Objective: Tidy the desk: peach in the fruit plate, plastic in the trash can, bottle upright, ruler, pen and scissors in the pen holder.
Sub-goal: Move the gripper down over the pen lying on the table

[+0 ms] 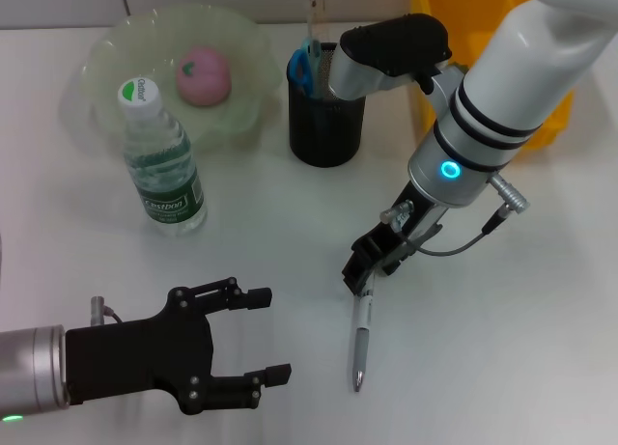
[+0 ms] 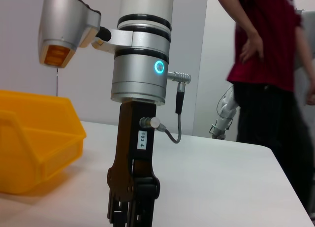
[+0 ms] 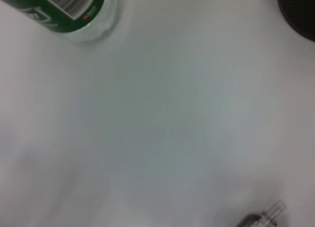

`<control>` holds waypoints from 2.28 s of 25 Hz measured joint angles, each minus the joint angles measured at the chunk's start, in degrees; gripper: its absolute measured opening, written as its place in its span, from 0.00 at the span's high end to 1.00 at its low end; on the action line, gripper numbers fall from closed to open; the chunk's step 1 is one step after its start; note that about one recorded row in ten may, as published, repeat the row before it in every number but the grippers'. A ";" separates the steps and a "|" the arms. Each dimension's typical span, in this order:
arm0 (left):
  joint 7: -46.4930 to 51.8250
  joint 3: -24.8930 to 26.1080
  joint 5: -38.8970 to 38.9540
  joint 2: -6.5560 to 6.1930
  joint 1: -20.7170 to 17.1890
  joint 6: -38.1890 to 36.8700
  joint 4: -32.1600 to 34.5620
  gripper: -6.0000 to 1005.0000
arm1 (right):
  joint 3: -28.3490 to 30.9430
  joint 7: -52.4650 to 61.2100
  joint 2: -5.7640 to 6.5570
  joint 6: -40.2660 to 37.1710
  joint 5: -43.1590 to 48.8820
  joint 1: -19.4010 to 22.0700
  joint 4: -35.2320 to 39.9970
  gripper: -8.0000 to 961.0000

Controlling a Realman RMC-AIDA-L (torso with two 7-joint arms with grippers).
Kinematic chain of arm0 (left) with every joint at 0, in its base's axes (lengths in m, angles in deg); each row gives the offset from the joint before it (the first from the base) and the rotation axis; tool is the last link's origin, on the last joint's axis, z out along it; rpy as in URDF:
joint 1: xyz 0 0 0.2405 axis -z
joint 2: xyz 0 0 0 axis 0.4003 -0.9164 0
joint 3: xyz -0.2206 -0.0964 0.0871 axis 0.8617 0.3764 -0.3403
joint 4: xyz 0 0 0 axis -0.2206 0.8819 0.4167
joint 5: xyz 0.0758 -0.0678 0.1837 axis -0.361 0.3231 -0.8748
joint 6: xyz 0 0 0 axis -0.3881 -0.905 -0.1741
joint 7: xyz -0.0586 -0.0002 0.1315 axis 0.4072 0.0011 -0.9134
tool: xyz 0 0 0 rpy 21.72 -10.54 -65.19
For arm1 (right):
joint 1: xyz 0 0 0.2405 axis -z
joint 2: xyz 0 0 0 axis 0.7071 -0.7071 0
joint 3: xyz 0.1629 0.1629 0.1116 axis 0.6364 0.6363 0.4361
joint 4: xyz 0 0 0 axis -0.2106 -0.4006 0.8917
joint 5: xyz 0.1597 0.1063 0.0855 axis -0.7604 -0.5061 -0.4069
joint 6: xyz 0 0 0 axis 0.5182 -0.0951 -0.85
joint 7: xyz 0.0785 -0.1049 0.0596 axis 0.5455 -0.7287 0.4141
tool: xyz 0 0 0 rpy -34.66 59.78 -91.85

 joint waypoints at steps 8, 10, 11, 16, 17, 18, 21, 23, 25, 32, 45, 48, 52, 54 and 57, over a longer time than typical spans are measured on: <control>0.00 0.00 0.00 0.00 0.02 0.00 0.00 0.21 | -0.01 0.00 0.00 0.43 0.00 -0.20 -0.43 0.48; 0.00 0.00 0.00 0.00 0.00 0.00 -0.01 0.21 | -0.08 0.00 0.00 0.44 0.00 -0.59 -0.93 0.50; 0.00 0.00 0.00 0.00 0.00 0.01 -0.02 0.21 | -0.13 0.00 0.00 0.43 0.00 -0.87 -1.31 0.51; -0.01 0.00 0.00 0.00 0.14 0.20 -0.58 0.21 | -0.20 0.00 0.00 0.61 0.14 -1.42 -2.10 0.61; -0.02 -0.01 0.00 0.00 0.20 0.20 -0.67 0.21 | -0.20 0.00 0.00 0.64 0.14 -1.45 -2.10 0.64; -0.03 -0.01 0.00 0.00 0.21 0.21 -0.68 0.21 | -0.20 0.00 0.00 0.68 0.14 -1.52 -2.10 0.67; -0.05 0.00 0.00 0.00 0.23 0.24 -0.70 0.21 | -0.07 0.00 0.00 0.67 0.13 -1.81 -2.10 0.66; -0.05 -0.01 0.00 0.00 0.23 0.24 -0.71 0.21 | 0.18 0.00 0.00 0.56 0.13 -2.23 -2.41 0.65; -0.06 0.00 0.00 0.00 0.25 0.27 -0.71 0.21 | 0.34 0.02 0.00 0.43 0.12 -2.91 -3.48 0.64; -0.18 -0.01 0.00 0.00 0.34 0.27 -0.71 0.21 | 1.16 0.10 0.00 0.26 -0.04 -6.43 -8.20 0.61; -0.70 -0.01 0.00 0.09 0.52 0.26 -0.71 0.21 | 1.50 0.14 0.00 1.56 -0.08 -8.18 -10.59 0.61; -0.70 -0.01 0.00 0.09 0.52 0.26 -0.71 0.21 | 1.41 0.14 0.00 2.02 -0.08 -8.13 -10.98 0.62; -0.70 -0.01 0.00 0.09 0.53 0.26 -0.82 0.21 | 1.38 0.14 0.00 2.62 -0.08 -8.28 -11.70 0.62; -0.71 -0.01 0.00 0.09 0.52 0.26 -1.01 0.21 | 1.49 0.14 0.00 2.84 -0.08 -8.32 -11.83 0.62; -0.72 -0.01 0.00 0.09 0.64 0.26 -1.21 0.21 | 1.79 0.14 0.00 2.97 -0.23 -8.41 -11.91 0.62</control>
